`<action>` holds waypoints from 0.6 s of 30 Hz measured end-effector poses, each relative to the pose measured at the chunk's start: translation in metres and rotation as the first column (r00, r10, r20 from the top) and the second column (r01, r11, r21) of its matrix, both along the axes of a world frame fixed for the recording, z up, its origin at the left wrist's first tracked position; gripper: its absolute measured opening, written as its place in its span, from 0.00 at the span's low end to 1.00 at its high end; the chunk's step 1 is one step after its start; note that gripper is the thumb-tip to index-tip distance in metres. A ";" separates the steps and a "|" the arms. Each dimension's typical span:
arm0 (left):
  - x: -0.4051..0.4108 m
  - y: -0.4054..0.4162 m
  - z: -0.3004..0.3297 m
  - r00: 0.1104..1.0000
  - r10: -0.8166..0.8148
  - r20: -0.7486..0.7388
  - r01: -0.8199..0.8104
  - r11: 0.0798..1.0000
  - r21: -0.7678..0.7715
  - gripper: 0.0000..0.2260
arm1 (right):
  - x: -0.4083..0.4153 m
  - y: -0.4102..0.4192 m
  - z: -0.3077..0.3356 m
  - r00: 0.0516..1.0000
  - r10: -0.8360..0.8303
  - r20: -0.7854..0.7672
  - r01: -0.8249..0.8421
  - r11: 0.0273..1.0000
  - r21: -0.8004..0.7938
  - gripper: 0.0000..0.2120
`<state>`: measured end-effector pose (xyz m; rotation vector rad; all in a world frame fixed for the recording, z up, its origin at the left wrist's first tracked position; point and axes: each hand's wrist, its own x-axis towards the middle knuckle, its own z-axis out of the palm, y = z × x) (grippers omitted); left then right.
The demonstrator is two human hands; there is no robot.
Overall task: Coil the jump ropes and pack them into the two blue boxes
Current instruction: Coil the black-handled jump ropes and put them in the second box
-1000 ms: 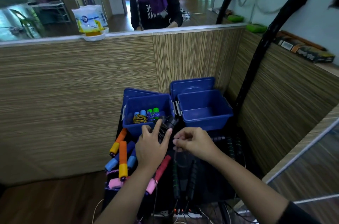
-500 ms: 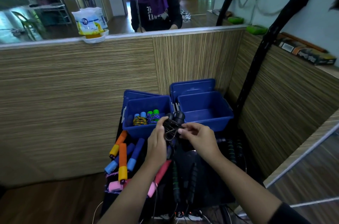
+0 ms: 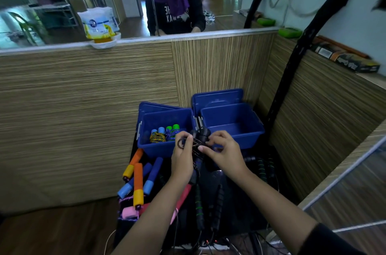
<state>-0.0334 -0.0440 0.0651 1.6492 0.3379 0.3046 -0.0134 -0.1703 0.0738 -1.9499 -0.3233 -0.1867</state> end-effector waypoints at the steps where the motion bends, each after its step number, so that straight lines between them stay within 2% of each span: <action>1: 0.003 0.001 -0.001 1.000 -0.005 -0.006 0.005 0.999 0.034 0.04 | 0.001 -0.001 -0.003 1.000 -0.002 -0.020 0.001 1.000 -0.005 0.09; 3: 0.009 0.004 0.000 0.999 -0.031 -0.019 0.032 0.996 0.079 0.06 | 0.001 -0.002 -0.008 0.990 0.077 -0.115 -0.080 0.997 -0.018 0.20; 6: 0.012 0.005 0.001 0.997 -0.073 -0.033 0.076 0.994 0.082 0.09 | -0.004 0.000 -0.010 0.944 0.213 -0.251 -0.201 0.977 0.073 0.38; 12: 0.012 0.001 0.007 0.991 -0.137 0.006 0.136 0.989 0.061 0.10 | 0.003 -0.005 0.001 0.890 0.336 -0.307 -0.341 0.939 0.041 0.55; 15: 0.011 -0.001 0.009 0.984 -0.175 0.036 0.175 0.984 0.023 0.14 | 0.005 -0.004 0.011 0.892 0.309 -0.330 -0.276 0.950 0.146 0.53; 18: 0.011 -0.003 0.010 0.986 -0.158 0.061 0.156 0.987 0.026 0.14 | 0.008 -0.004 0.017 0.872 0.370 -0.320 -0.278 0.913 0.298 0.41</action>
